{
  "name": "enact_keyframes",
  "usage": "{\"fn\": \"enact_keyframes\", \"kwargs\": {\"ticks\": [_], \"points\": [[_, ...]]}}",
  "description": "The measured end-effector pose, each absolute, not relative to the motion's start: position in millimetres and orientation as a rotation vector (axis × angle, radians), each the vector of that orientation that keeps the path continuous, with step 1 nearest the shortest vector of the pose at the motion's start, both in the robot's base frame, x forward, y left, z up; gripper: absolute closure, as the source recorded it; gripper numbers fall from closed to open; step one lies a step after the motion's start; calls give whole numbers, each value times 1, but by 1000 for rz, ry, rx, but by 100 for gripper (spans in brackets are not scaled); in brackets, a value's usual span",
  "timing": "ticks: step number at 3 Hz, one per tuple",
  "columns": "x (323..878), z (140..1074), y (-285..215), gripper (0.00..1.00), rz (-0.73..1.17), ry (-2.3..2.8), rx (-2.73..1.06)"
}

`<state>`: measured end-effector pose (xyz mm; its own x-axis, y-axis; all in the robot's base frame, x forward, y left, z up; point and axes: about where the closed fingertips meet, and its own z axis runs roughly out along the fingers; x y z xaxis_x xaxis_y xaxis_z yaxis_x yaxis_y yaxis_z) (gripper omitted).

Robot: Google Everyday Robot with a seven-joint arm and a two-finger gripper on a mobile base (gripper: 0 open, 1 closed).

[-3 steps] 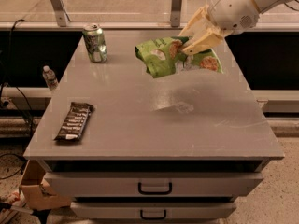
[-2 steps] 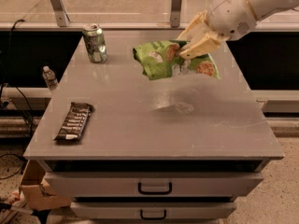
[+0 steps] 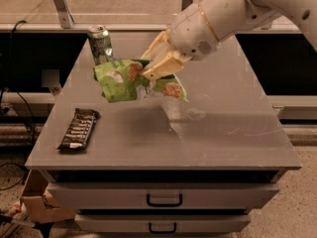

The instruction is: Move green rice chip bag near rxbar chocolate

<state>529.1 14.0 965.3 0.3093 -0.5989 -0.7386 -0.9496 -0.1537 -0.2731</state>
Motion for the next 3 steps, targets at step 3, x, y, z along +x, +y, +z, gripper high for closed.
{"fn": "enact_keyframes", "kwargs": {"ticks": [3], "points": [[509,905,111,100,809,1373,-1990]]}}
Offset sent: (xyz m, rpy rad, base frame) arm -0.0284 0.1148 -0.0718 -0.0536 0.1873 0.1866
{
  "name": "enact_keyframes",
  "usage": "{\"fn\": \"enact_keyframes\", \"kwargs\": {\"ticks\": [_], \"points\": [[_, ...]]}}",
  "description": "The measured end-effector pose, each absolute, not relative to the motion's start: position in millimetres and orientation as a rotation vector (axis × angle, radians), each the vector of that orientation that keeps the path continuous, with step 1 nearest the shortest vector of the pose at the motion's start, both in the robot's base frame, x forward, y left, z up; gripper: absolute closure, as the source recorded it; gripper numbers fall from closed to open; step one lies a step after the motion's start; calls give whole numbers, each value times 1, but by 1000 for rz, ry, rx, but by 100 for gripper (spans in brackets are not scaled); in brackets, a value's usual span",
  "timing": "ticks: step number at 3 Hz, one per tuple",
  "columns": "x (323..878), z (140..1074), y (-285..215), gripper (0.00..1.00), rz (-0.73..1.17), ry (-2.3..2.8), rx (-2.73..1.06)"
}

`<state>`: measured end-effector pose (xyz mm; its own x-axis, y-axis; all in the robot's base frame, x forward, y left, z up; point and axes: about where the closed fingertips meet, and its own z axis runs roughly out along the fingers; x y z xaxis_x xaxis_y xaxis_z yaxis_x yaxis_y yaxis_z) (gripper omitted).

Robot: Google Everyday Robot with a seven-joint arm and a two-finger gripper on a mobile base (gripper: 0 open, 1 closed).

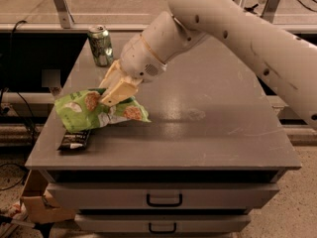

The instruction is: Move green rice chip bag near rxbar chocolate

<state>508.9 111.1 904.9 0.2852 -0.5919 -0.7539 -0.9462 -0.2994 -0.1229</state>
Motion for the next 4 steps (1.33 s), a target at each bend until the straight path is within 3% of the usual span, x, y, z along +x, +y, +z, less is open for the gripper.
{"fn": "enact_keyframes", "kwargs": {"ticks": [4], "points": [[544,898,116,100,747,1399,-1979]]}}
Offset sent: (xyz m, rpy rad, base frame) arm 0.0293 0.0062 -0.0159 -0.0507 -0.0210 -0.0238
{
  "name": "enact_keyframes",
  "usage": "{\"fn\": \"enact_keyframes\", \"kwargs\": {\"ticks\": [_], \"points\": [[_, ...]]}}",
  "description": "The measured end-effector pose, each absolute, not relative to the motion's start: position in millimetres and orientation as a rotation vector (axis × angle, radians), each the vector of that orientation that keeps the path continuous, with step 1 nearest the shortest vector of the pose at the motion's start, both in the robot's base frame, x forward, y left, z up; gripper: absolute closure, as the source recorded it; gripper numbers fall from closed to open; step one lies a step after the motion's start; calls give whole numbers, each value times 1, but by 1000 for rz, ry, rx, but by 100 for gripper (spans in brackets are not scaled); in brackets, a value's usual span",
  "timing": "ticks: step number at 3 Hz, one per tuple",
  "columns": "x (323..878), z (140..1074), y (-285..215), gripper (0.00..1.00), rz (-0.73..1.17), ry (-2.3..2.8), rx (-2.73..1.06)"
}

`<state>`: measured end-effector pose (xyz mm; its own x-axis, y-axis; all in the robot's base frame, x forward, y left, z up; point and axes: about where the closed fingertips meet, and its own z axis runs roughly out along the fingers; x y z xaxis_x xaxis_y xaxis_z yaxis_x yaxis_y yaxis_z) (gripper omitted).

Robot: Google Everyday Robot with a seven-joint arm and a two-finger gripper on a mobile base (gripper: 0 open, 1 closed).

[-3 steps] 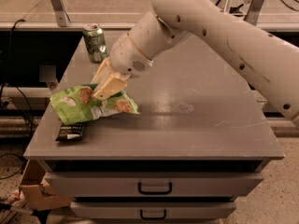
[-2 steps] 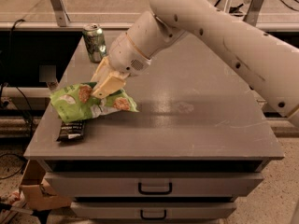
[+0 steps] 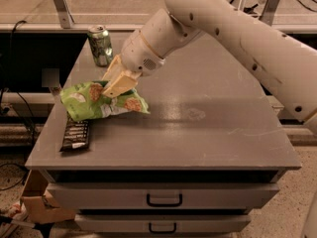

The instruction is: Move green rice chip bag near rxbar chocolate

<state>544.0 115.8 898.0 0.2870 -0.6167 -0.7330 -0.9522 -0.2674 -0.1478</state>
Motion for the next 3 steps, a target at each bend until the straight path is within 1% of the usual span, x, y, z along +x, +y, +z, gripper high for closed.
{"fn": "enact_keyframes", "kwargs": {"ticks": [2,3], "points": [[550,894,110,100,707,1450,-1945],[549,893,112,84,709,1448,-1948]]}}
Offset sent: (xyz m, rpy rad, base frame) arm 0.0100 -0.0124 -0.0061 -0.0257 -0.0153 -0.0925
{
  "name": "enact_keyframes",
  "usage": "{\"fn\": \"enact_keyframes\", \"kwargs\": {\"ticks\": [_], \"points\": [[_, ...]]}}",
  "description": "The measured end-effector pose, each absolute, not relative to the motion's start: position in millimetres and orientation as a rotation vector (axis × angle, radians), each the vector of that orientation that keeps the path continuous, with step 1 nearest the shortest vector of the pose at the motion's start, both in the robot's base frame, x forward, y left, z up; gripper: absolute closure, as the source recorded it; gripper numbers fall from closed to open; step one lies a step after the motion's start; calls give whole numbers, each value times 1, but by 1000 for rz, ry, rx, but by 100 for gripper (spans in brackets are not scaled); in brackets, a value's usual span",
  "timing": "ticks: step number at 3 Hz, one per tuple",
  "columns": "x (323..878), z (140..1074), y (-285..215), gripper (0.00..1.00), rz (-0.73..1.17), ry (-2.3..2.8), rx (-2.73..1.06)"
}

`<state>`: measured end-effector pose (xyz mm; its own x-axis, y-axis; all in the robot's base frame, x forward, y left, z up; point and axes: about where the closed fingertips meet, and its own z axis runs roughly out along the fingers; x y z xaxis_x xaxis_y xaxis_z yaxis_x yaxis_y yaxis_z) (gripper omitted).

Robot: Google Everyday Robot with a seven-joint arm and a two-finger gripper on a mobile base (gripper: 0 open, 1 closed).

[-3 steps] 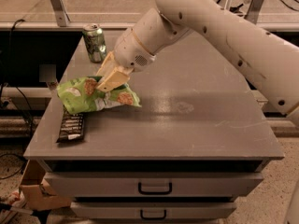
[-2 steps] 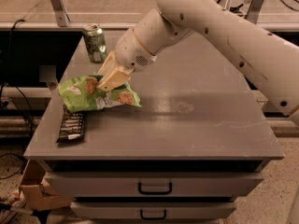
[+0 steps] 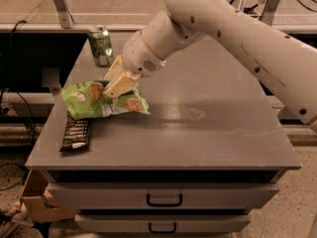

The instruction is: Move green rice chip bag near rxbar chocolate

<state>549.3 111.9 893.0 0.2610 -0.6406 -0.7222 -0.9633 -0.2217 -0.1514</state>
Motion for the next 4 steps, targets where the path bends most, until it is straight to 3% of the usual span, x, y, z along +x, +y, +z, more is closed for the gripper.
{"fn": "enact_keyframes", "kwargs": {"ticks": [3,4], "points": [[547,891,117,14,716,1441,-1958],[546,891,119,0,719,1438,-1962]]}}
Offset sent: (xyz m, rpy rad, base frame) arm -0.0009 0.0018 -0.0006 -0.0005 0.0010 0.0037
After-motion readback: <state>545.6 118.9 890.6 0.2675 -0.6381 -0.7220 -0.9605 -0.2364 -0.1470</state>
